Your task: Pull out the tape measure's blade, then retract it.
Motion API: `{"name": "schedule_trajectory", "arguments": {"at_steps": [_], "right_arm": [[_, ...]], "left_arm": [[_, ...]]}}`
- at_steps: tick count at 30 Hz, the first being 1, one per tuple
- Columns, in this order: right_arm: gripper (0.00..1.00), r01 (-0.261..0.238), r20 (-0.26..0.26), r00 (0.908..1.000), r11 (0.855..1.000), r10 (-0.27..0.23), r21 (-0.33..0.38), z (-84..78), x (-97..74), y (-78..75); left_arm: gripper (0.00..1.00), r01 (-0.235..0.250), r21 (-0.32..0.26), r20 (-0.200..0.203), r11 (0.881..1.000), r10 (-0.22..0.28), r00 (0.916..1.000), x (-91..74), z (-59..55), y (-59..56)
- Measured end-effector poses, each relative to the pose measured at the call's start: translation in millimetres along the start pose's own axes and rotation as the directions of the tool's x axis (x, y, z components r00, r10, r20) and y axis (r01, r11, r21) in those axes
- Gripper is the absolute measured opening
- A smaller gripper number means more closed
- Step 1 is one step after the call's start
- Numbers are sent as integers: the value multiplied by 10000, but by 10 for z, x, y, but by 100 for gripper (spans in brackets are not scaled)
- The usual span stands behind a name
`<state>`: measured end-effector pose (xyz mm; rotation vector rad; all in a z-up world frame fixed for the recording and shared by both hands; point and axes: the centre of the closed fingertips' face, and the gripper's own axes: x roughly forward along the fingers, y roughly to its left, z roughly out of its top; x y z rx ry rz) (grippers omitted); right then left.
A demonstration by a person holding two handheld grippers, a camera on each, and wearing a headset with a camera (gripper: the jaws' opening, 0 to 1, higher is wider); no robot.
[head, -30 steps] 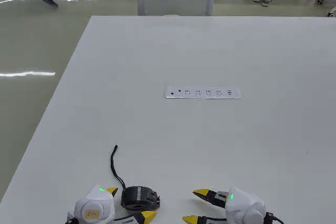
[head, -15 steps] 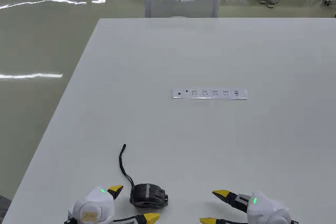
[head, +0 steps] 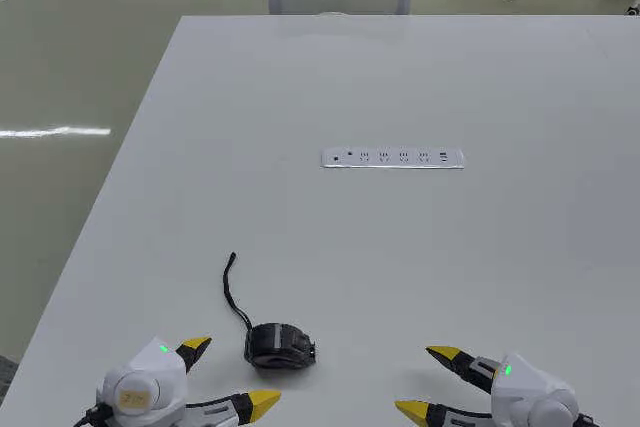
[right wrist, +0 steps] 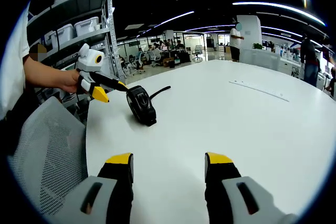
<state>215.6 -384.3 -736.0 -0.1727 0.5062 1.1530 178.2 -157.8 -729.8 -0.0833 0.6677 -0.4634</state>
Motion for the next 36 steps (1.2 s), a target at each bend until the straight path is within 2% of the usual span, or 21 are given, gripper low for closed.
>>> {"name": "schedule_trajectory", "arguments": {"at_steps": [10, 23, 36], "right_arm": [[57, 292, 44, 9996, 9996, -292, 37, -28, -151, 3], [60, 705, 239, 9972, 9972, -711, 234, -20, -351, -5], [65, 878, 253, 9958, 9958, -885, 250, -67, -547, 27]], "left_arm": [[83, 309, 40, 23, 9995, -309, 9995, -117, -73, -27], [85, 359, 102, 83, 9993, -360, 9993, -284, -157, -34], [87, 328, 42, 149, 9995, -328, 9994, -428, -228, -31]]}}
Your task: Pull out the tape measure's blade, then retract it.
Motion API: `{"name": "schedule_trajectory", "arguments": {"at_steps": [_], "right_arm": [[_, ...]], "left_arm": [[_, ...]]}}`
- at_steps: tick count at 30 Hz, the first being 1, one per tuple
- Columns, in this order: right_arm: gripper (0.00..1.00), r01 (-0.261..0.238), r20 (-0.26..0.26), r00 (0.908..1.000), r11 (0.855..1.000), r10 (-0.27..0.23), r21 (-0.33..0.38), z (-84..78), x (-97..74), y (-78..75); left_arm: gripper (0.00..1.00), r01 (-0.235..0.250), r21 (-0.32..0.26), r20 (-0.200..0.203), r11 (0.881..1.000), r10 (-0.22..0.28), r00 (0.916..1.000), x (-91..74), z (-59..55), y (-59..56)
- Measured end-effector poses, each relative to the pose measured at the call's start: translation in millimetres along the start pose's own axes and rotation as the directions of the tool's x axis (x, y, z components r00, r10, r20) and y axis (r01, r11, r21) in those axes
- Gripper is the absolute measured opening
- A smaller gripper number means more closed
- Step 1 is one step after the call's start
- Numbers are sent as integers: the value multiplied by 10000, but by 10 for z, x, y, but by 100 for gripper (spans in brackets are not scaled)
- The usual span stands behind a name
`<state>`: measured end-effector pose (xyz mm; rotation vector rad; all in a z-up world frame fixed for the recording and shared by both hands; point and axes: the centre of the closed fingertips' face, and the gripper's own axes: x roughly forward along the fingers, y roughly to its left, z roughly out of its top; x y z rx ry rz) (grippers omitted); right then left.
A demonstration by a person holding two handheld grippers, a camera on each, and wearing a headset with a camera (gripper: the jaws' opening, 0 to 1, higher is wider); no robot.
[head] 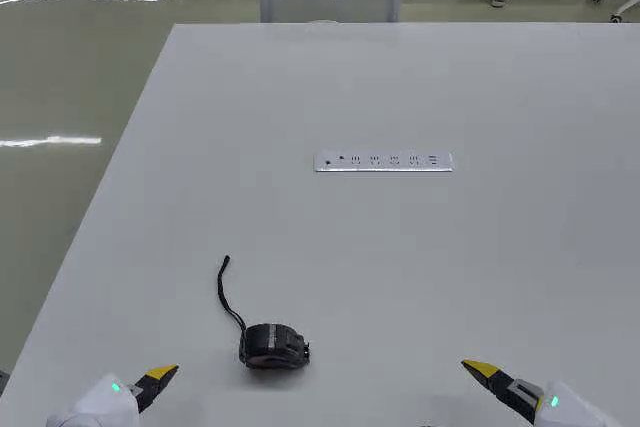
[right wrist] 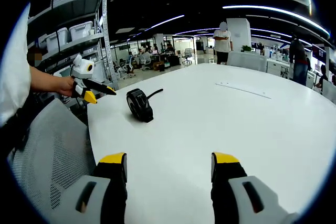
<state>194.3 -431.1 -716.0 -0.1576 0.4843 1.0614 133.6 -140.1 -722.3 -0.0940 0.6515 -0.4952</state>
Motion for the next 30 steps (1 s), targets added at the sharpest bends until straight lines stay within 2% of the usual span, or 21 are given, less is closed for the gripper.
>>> {"name": "schedule_trajectory", "arguments": {"at_steps": [12, 20, 30], "right_arm": [[67, 210, 36, 9998, 9997, -211, 133, -57, -176, 36], [69, 337, 2, 9994, 9991, -337, 260, -116, -290, 60], [71, 473, -37, 9989, 9982, -472, 380, -157, -377, 83]], "left_arm": [[87, -143, -167, 102, 9998, 145, 9998, -148, -67, 22], [88, -251, -276, 84, 9993, 253, 9996, -216, -170, 30], [88, -359, -424, 97, 9985, 364, 9993, -296, -219, 45]]}}
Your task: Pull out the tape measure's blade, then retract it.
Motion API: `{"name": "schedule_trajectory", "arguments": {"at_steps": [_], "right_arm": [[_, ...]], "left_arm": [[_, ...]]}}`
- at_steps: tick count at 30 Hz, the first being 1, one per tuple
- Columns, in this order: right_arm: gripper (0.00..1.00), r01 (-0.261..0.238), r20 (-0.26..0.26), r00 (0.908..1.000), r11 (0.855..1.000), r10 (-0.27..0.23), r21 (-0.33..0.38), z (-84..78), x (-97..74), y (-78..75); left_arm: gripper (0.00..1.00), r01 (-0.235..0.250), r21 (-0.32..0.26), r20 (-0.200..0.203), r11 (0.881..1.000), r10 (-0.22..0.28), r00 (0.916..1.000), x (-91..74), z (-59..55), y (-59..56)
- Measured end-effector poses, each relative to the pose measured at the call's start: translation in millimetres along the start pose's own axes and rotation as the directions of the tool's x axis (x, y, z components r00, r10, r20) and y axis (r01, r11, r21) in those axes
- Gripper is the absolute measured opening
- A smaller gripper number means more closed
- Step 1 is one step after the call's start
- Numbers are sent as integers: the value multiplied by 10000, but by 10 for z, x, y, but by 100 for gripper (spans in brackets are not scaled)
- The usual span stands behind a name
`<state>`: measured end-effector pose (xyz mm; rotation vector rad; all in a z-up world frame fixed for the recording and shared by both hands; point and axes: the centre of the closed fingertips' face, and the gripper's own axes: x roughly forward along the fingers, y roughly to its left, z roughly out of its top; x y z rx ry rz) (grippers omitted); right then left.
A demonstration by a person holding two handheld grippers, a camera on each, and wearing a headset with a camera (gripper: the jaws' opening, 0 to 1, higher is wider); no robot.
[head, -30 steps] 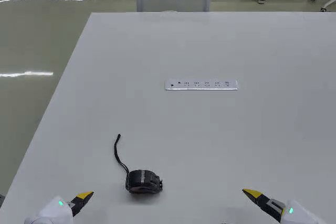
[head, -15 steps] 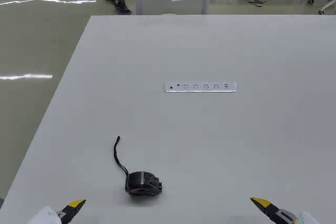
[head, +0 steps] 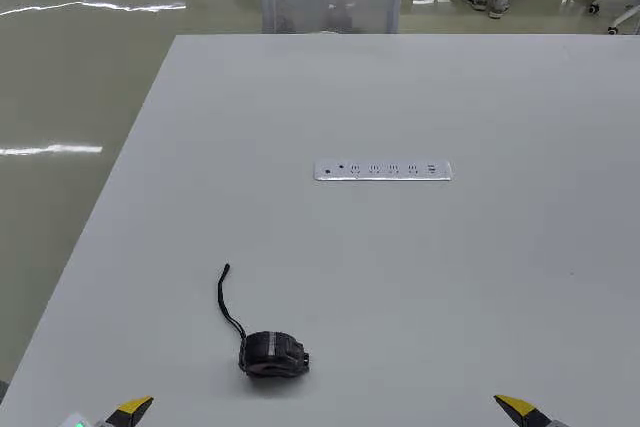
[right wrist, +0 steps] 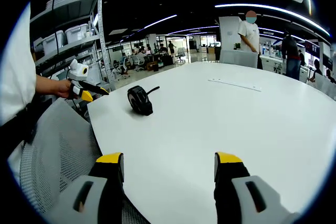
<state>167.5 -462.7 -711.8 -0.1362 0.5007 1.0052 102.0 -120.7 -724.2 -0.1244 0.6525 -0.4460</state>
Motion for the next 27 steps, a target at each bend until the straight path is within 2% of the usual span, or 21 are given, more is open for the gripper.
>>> {"name": "schedule_trajectory", "arguments": {"at_steps": [10, 27], "right_arm": [[72, 84, -6, 10000, 9999, -84, 138, -35, -45, 16], [73, 123, 18, 9999, 9998, -123, 145, -37, -58, 7]], "left_arm": [[88, -53, -73, -17, 10000, 53, 10000, -50, -33, 3], [88, -58, -49, -131, 10000, 58, 9999, -41, -69, 1]]}}
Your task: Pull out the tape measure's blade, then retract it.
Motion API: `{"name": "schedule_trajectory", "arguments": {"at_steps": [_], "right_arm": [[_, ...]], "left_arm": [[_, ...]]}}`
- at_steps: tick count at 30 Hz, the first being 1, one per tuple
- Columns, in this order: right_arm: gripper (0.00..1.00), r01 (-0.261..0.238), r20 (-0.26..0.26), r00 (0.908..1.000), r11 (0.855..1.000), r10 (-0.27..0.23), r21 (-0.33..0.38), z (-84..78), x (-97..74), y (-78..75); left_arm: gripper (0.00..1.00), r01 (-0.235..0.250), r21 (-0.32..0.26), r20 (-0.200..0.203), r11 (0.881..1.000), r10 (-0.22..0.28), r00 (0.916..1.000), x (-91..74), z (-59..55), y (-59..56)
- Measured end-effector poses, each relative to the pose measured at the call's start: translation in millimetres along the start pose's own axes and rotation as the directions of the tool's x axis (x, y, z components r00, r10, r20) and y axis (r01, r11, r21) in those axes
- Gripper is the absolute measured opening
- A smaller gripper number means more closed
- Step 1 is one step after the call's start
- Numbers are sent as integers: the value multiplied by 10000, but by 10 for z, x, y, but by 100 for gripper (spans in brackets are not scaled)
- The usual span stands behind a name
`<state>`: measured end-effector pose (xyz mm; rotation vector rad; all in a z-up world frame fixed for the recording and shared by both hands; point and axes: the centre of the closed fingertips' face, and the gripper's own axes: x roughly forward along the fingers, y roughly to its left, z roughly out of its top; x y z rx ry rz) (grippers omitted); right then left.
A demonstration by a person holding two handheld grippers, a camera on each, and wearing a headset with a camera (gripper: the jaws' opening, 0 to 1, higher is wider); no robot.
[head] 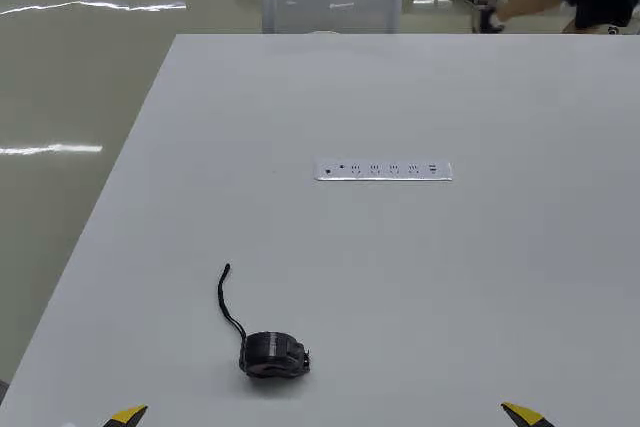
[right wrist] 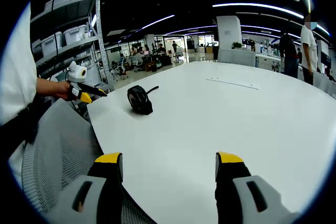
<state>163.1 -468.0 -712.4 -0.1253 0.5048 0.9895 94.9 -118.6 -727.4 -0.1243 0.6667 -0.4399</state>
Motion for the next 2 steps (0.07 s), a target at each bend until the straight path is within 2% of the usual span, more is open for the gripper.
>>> {"name": "schedule_trajectory", "arguments": {"at_steps": [2], "right_arm": [[73, -6, -8, 10000, 10000, 6, -7, 3, -1, 7]], "left_arm": [[88, 10, 14, -3, 10000, -10, 10000, -1, 1, -3]]}}
